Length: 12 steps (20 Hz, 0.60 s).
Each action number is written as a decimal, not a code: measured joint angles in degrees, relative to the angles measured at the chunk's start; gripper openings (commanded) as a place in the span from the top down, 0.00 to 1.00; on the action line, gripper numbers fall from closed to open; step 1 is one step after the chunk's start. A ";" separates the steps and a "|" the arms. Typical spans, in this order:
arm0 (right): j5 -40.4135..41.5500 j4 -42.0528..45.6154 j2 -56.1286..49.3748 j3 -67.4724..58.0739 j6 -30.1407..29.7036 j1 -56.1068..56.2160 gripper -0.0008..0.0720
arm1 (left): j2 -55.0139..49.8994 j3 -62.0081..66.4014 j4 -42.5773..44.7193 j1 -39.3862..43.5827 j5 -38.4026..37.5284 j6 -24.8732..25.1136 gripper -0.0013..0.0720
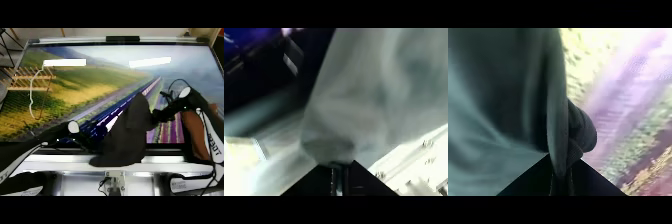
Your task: Fold the shirts.
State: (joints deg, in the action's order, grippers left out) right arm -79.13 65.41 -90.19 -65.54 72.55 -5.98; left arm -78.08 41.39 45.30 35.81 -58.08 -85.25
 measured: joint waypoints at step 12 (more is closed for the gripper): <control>24.09 -1.86 32.13 -29.70 -3.06 -2.08 0.87 | 20.83 55.45 28.76 -29.83 -9.62 -1.81 0.94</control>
State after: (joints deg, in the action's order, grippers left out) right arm -55.05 63.55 -58.06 -95.24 69.49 -8.05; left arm -57.25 96.84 74.06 5.98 -67.70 -87.07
